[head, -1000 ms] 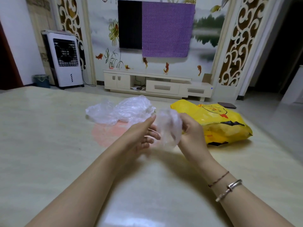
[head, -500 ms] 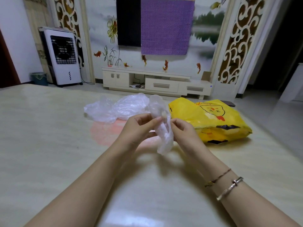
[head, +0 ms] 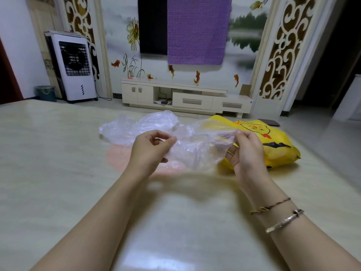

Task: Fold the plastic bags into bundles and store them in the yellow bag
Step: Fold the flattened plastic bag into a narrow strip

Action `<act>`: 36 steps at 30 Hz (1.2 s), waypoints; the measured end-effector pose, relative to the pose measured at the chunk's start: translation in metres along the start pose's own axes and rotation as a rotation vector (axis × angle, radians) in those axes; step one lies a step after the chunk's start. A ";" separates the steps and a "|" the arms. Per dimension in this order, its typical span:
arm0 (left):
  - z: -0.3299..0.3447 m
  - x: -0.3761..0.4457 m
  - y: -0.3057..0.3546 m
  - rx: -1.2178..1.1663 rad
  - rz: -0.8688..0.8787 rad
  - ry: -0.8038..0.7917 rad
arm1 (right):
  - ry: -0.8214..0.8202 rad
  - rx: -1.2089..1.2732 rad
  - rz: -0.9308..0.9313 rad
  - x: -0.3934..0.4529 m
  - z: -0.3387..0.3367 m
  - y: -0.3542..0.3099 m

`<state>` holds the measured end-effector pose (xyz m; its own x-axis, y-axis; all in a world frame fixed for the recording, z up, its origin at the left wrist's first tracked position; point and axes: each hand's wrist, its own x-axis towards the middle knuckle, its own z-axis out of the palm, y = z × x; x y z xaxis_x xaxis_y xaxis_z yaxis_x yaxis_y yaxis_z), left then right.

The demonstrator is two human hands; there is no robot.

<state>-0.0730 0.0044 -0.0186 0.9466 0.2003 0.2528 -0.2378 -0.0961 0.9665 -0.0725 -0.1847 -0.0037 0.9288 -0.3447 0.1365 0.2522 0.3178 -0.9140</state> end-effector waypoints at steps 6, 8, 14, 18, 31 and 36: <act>0.001 -0.002 0.002 -0.007 -0.098 -0.175 | -0.013 -0.169 -0.016 -0.003 -0.001 -0.002; -0.001 0.000 0.007 -0.197 -0.211 -0.223 | -0.141 -0.269 -0.024 -0.004 -0.001 -0.004; -0.001 -0.010 0.010 -0.189 -0.279 -0.519 | -0.424 -0.333 -0.052 -0.015 0.004 0.001; -0.001 0.002 0.002 -0.152 -0.069 -0.167 | -0.407 -0.338 0.046 -0.011 0.005 0.000; -0.010 0.005 -0.002 0.314 0.280 0.293 | -0.152 -0.454 -0.038 -0.007 0.004 0.008; -0.008 0.002 -0.003 0.438 0.210 0.291 | -0.116 -0.472 0.081 -0.003 0.002 0.004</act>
<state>-0.0722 0.0132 -0.0211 0.7750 0.3874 0.4993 -0.2433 -0.5464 0.8014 -0.0742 -0.1805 -0.0068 0.9712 -0.2261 0.0749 0.0521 -0.1051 -0.9931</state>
